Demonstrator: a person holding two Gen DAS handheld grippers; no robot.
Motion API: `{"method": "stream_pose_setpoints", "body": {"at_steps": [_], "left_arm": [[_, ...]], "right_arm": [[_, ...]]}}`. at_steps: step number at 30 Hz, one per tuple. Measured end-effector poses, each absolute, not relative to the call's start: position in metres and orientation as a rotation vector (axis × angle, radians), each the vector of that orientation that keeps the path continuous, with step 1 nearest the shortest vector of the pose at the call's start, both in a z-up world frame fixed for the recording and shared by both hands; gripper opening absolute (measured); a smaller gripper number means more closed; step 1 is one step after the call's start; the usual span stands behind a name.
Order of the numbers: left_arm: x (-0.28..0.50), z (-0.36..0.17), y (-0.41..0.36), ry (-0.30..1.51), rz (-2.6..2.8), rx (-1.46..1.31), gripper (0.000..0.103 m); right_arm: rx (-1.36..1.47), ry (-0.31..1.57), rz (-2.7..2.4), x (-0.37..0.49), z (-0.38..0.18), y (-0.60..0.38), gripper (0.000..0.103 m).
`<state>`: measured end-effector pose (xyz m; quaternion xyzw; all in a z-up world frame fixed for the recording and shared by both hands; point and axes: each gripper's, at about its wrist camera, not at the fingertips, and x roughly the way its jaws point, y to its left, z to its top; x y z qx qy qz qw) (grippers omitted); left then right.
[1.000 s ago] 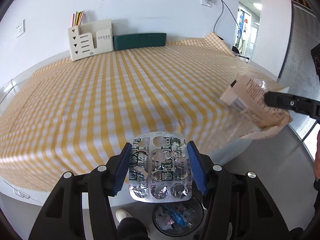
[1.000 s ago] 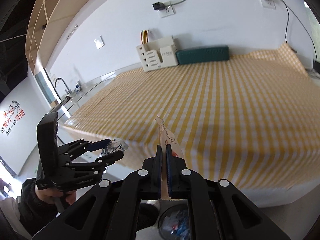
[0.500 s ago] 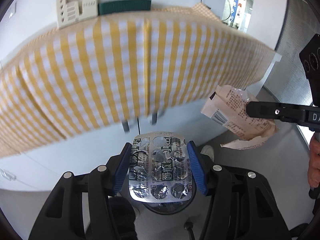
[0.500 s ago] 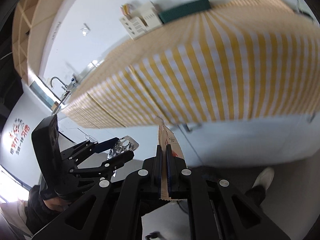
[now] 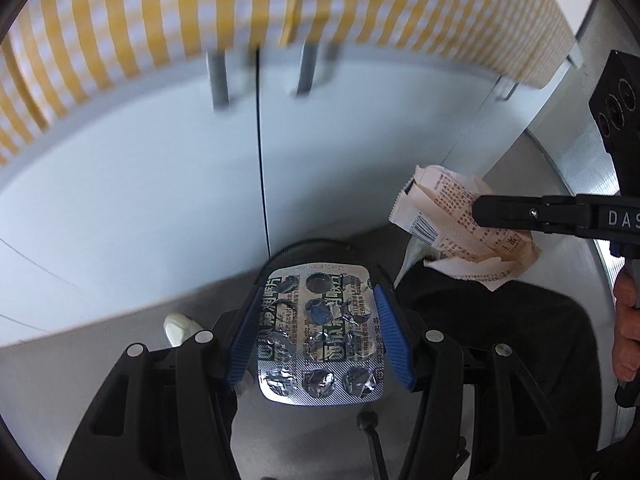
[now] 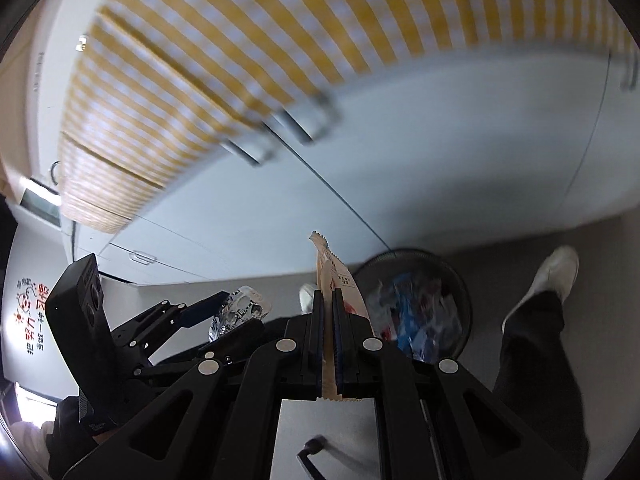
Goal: Collect trash
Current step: 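Carry the blister pack and dried-apple bag down toward the wastebasket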
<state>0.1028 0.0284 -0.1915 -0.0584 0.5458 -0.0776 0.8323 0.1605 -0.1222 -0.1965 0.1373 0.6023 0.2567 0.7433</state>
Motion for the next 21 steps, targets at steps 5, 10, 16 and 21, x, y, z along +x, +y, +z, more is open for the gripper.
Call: {"method": "stream_pose_setpoints", "body": {"at_steps": [5,10,16,21], "left_arm": [[0.109,-0.228,0.035,1.199,-0.145,-0.145,0.056],[0.113,-0.257,0.042,1.246,-0.130,-0.178,0.056],[0.123,-0.278,0.038,1.286,-0.140,-0.181,0.056],[0.135,-0.287,0.033,1.298,-0.149,-0.174,0.056]], "right_arm": [[0.315,1.390,0.533,0.162,-0.240,-0.124,0.009],[0.320,1.465,0.502,0.164,-0.281,-0.123,0.009],[0.331,1.525,0.490,0.164,-0.309,-0.123,0.010],[0.331,1.544,0.486,0.167,-0.319,-0.120,0.010]]}}
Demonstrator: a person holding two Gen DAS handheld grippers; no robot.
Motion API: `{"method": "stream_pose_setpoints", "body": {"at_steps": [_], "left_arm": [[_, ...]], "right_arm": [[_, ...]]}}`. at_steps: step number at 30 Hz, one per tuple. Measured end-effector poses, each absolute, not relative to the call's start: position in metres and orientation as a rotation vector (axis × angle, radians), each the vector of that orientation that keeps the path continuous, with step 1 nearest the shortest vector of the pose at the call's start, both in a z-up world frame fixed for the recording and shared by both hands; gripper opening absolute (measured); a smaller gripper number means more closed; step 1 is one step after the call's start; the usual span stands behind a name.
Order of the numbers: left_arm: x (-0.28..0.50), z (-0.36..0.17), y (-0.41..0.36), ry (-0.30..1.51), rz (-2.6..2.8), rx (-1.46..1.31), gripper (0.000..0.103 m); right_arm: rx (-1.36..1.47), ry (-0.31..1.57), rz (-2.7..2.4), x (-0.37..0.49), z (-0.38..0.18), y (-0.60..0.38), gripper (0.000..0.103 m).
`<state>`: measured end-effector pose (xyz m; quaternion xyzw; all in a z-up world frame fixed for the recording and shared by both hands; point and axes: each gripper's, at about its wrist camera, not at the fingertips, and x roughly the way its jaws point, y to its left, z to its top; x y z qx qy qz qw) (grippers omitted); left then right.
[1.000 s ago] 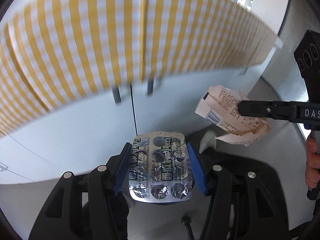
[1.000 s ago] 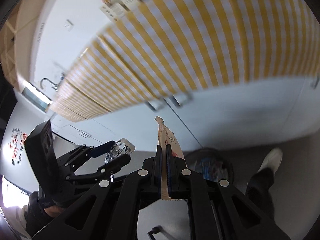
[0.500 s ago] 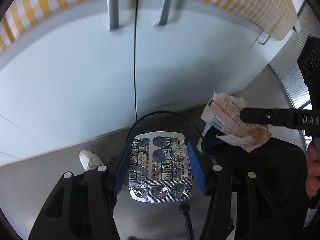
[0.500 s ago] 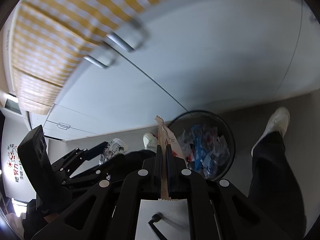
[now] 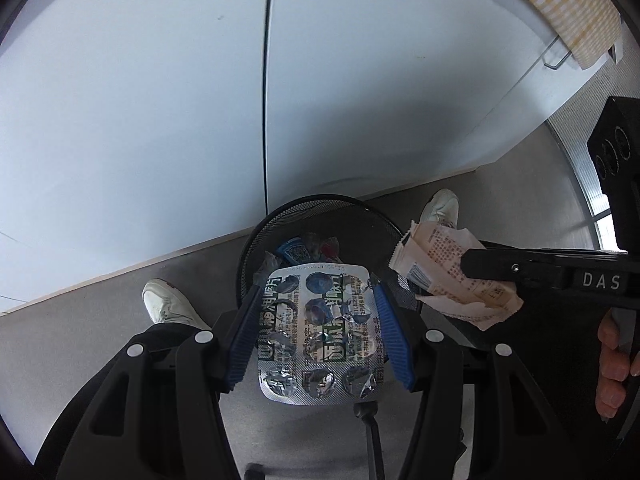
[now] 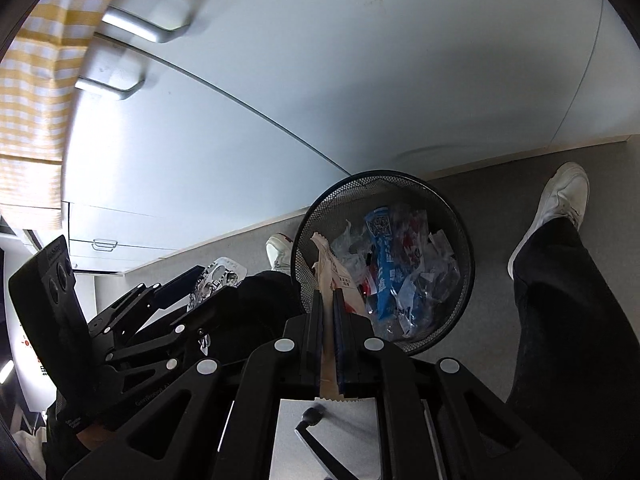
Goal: Collect trash
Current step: 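Carry the blister pack and dried-apple bag down toward the wastebasket, then open both tools to drop the blister pack and apple bag into the wastebasket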
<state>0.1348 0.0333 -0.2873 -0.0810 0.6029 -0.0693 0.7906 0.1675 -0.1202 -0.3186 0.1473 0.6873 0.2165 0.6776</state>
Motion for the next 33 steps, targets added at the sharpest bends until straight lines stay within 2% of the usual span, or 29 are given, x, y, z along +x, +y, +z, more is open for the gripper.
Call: {"method": "stream_pose_setpoints", "body": {"at_steps": [17,20,22,24,25,27,30,33], "left_arm": [[0.138,-0.288,0.020,1.340,-0.174,-0.161,0.056],[0.139,-0.291,0.022,1.345,-0.169,-0.164,0.058],[0.139,-0.292,0.022,1.347,-0.180,-0.181,0.068],[0.138,-0.290,0.022,1.336,-0.178,-0.178,0.083],[0.138,-0.288,0.021,1.330,-0.181,-0.177,0.084],[0.137,-0.285,0.019,1.326,-0.189,-0.169,0.095],[0.134,-0.277,0.019,1.314,-0.191,-0.164,0.098],[0.130,-0.262,0.021,1.292,-0.182,-0.173,0.098]], "right_arm": [[0.345,1.559,0.469,0.183,-0.313,-0.125,0.016],[0.349,1.549,0.444,0.186,-0.309,-0.131,0.033],[0.348,1.544,0.432,0.188,-0.307,-0.134,0.042],[0.338,1.528,0.411,0.190,-0.301,-0.139,0.054],[0.335,1.521,0.406,0.191,-0.299,-0.141,0.058],[0.319,1.490,0.385,0.192,-0.288,-0.147,0.083],[0.269,1.442,0.365,0.193,-0.271,-0.153,0.094],[0.187,1.400,0.382,0.188,-0.252,-0.156,0.099]]}}
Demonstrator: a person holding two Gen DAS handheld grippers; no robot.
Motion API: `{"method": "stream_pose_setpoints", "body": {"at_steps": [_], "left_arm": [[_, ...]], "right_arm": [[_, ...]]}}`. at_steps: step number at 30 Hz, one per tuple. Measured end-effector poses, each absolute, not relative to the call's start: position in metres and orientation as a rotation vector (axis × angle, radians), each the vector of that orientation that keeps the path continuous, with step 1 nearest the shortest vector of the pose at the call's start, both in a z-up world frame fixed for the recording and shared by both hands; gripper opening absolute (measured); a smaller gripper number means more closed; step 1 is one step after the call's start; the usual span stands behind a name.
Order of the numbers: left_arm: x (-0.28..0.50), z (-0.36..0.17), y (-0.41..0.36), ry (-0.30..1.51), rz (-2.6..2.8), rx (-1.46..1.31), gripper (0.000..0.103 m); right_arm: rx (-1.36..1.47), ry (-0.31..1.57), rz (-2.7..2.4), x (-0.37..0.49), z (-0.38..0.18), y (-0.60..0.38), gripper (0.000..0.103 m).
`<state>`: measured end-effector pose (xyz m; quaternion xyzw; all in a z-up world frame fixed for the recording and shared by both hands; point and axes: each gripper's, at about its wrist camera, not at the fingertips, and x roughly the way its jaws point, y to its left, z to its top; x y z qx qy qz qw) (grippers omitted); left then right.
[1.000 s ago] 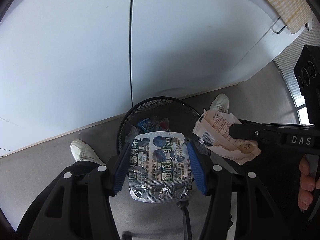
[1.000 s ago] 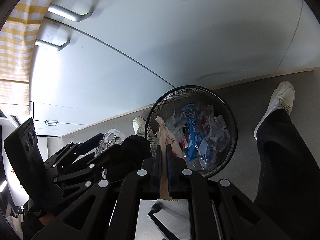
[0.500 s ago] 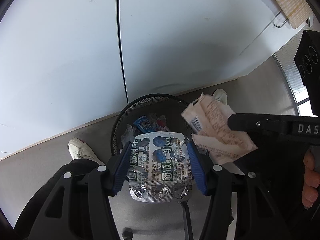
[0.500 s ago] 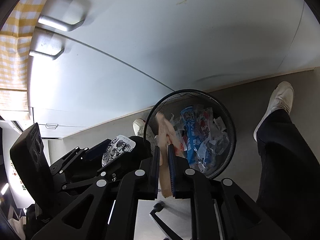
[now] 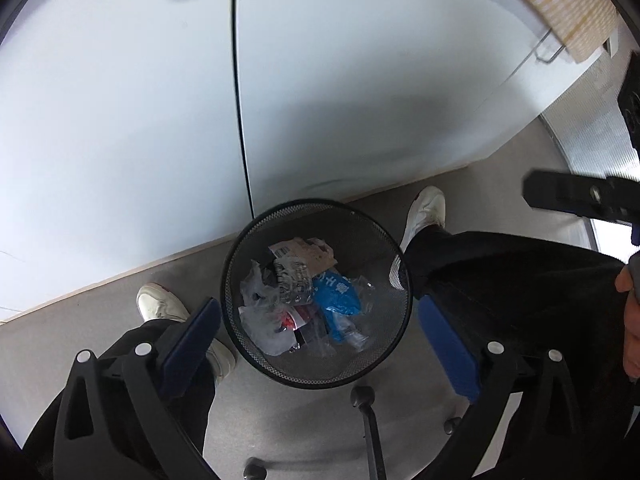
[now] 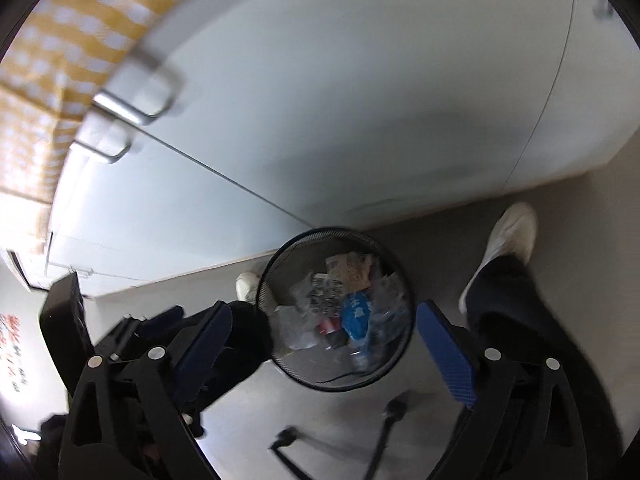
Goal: Collect trash
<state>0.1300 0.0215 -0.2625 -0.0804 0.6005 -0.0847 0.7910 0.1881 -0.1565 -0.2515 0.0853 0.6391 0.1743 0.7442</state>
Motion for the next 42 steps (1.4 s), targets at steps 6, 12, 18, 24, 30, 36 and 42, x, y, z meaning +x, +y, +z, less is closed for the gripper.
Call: {"method": "stream_pose_setpoints", "body": {"at_steps": [6,12,18,24,30,36,42], "left_arm": [[0.120,-0.218,0.031,1.239,-0.157,-0.210,0.098],[0.100,-0.168,0.023,1.168,-0.161,-0.184,0.098],[0.072,-0.127,0.012,1.105,-0.171,-0.202,0.098],[0.061,-0.122,0.010,1.088,-0.166,-0.212,0.099],[0.060,-0.129,0.007,1.085,-0.155,-0.164,0.099],[0.063,-0.130,0.004,1.091,-0.161,-0.156,0.099],[0.064,-0.129,0.004,1.089,-0.180,-0.160,0.099]], "right_arm": [[0.088,1.313,0.436,0.161,-0.205,-0.164,0.099],[0.029,1.225,0.460,0.125,-0.166,-0.177,0.099],[0.011,1.185,0.555,0.095,-0.150,-0.186,0.100],[-0.025,1.136,0.621,0.085,-0.155,-0.183,0.100],[-0.045,1.163,0.625,0.082,-0.167,-0.179,0.100],[-0.045,1.134,0.603,0.085,-0.160,-0.182,0.100],[-0.037,1.142,0.582,0.088,-0.161,-0.185,0.100]]}}
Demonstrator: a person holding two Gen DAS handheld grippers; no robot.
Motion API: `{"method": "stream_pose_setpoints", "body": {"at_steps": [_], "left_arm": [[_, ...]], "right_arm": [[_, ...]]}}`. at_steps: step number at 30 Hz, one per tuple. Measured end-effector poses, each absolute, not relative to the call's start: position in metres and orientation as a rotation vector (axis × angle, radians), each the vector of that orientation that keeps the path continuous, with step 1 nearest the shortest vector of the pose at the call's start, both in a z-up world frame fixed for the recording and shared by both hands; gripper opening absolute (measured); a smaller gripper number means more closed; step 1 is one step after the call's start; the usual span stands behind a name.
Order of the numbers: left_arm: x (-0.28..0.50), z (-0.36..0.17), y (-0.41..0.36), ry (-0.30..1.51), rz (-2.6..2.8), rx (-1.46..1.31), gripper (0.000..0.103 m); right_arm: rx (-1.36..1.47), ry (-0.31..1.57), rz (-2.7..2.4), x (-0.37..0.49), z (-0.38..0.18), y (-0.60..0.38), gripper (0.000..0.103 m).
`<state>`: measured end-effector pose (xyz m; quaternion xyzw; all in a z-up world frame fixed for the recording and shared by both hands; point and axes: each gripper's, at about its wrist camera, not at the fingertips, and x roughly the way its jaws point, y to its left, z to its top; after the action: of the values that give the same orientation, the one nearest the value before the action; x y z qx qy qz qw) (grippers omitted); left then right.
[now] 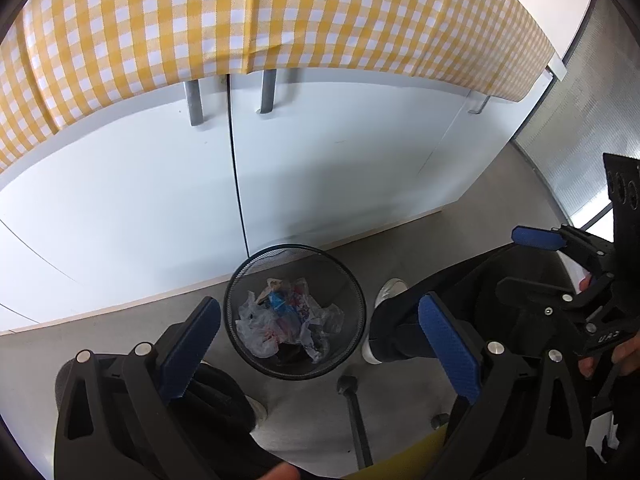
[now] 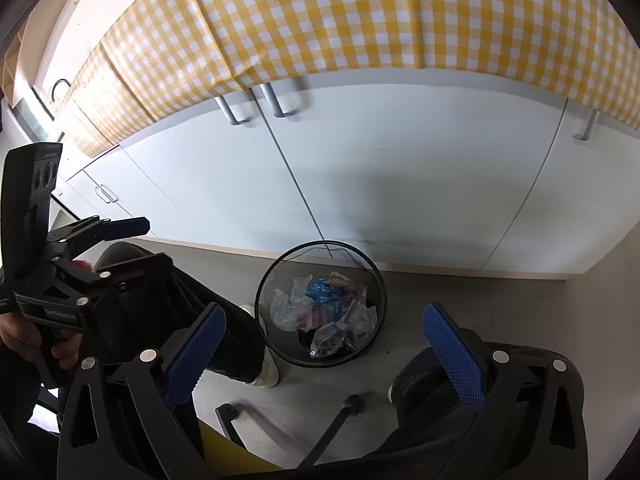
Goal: Collect trash
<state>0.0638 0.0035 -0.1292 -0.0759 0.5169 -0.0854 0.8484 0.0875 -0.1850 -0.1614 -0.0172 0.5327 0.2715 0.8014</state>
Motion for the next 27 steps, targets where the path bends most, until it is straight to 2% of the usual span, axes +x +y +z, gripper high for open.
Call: {"method": "stream_pose_setpoints", "body": {"at_steps": [27], "left_arm": [[0.0579,-0.1259,-0.0040,1.073,-0.196,-0.107,0.099]], "right_arm": [[-0.057,1.154,0.631,0.0845,-0.1637,-0.1775,0.100]]}}
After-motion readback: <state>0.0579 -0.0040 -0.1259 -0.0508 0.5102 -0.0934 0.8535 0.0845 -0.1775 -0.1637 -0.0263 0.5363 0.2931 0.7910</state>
